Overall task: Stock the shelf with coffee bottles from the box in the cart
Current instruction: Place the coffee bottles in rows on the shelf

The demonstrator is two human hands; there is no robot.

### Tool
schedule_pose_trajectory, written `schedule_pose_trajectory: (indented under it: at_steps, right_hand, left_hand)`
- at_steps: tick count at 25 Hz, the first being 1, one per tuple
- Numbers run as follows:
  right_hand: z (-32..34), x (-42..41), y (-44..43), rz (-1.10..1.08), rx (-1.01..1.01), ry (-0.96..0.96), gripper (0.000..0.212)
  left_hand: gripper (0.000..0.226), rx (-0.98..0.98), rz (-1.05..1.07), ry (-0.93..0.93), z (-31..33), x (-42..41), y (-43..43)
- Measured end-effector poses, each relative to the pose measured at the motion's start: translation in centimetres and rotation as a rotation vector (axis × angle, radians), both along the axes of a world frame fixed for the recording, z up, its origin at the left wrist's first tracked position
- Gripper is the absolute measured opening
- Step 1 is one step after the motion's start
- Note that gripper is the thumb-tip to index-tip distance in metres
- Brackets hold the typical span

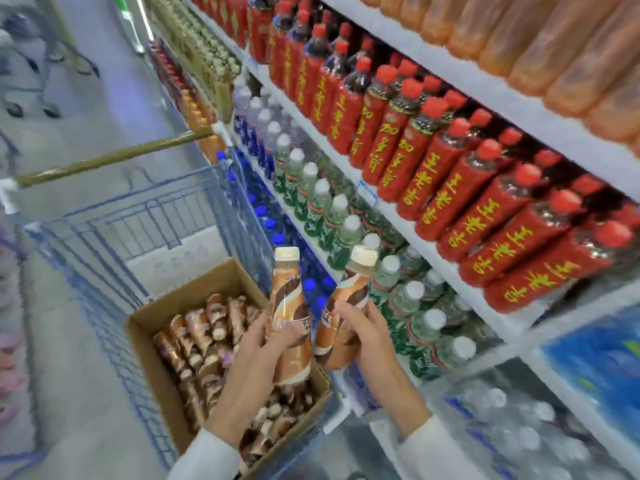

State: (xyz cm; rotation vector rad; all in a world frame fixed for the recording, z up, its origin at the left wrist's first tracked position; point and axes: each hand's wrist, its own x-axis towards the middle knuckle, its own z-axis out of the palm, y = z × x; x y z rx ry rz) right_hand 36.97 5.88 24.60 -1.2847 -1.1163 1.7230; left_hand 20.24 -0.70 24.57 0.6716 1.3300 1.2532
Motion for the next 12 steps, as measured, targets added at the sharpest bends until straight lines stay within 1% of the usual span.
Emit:
schedule_pose_trajectory:
  at_steps: [2,5,7,12]
  right_hand:
    - [2.6,4.6,-0.5,-0.154,0.033,0.011,0.058]
    - [6.2,12.1,-2.0,-0.369,0.078,0.013,0.041]
    - [8.4,17.8,-3.6,-0.489,0.116,0.016,0.034]
    - [13.1,31.2,-8.2,-0.702,0.219,-0.006,0.032]
  left_hand:
    - [0.045,0.038,-0.142,-0.002,1.6,4.2,2.5]
    - [0.053,0.059,-0.318,0.009,4.0,11.5,5.1]
    - [0.060,0.082,-0.427,-0.005,5.8,17.2,6.0]
    - [0.042,0.220,-0.636,-0.066,10.1,31.4,5.5]
